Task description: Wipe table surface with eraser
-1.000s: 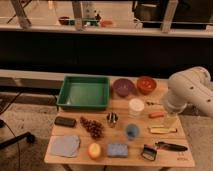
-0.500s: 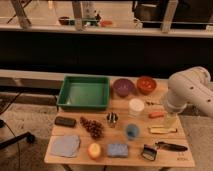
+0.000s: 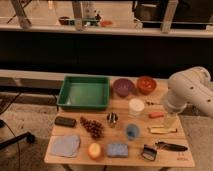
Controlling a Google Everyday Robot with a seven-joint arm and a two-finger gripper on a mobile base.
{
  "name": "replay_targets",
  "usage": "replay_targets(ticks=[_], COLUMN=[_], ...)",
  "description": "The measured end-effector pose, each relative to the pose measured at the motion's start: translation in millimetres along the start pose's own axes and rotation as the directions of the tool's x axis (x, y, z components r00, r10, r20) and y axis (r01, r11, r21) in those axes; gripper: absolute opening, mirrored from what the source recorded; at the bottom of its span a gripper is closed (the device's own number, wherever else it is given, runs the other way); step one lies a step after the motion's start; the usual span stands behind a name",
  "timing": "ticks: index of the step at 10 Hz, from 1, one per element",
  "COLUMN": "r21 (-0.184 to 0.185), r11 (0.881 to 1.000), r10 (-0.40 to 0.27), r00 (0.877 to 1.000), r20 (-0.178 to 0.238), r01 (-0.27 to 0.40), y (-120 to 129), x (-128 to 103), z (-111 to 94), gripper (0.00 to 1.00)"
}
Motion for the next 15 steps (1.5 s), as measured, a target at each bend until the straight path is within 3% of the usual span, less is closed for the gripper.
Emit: replay_targets(ticks=[12,15], r21=[-0.006,-0.010], r11=[1.000,0.998], r10=[-0.006,-0.063], r00=[1.000,0.998], r20=[-0.005,-0.001], r01=[0.006,0.063], y=[3.1,15.6], x=[-1.3,-32.0], z=[2.5,7.4], gripper=[0.80,0.80])
